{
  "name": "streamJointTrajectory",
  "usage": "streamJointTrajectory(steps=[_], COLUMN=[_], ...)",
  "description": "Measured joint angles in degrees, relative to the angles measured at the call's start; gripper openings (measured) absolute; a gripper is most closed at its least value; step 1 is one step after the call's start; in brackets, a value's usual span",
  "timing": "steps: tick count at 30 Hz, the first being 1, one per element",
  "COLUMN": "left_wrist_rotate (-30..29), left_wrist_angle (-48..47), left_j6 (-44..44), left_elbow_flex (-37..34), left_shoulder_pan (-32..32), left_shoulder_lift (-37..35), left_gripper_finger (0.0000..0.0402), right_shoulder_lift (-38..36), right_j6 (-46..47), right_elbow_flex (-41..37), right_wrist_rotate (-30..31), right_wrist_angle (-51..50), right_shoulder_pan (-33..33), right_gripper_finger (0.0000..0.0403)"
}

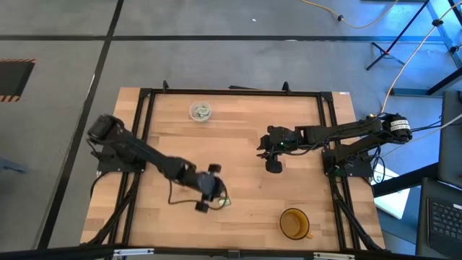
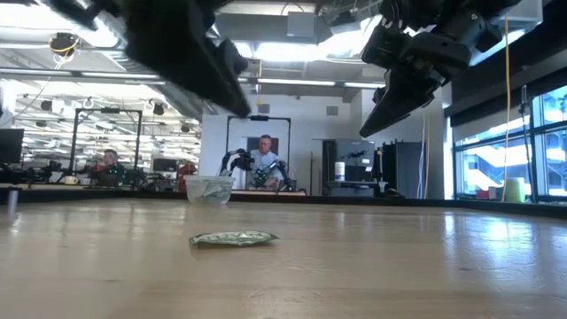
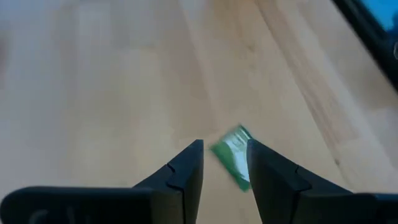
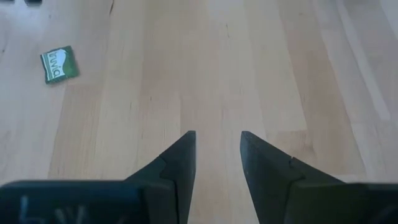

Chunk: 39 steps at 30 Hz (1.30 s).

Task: Pick and place Stevia / Truvia into bins
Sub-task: Put the truvia packet into the transparent container

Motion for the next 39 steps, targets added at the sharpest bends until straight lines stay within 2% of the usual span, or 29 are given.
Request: streamJointTrajectory(steps=[6,10,19,25,39], left_wrist_rotate=[-1.25,-2.14,-3.84,-2.49,-1.07], left_wrist_angle=[2.4,3.15,2.86,2.92,3.87], left_j6=[-2.46,-4.94,-6.74,-6.08,-8.19], left_elbow_flex=[0.0,0.0,0.0,0.04,0.37], left_shoulder_pan=[-3.45,-4.03,-3.92,-3.92,-3.77], left_shoulder_lift=[8.01,10.96,12.55,13.04,16.15], left_gripper_finger=[0.011,0.0102,0.0097,0.0082,0.0007], right_shoulder_lift=[0.0,0.0,0.0,0.0,0.0], right_j6=[0.94,1.89,3.04,2.97,2.76], right_elbow_flex=[0.0,0.0,0.0,0.0,0.0], right_wrist_rotate=[0.0,0.0,-0.01,0.0,0.0], right_wrist_angle=[0.37,0.29,0.18,0.13,-0.18], right_shoulder_pan=[-0.01,0.0,0.0,0.0,0.0], right_gripper_finger=[0.0129,0.0129,0.0129,0.0129,0.0129])
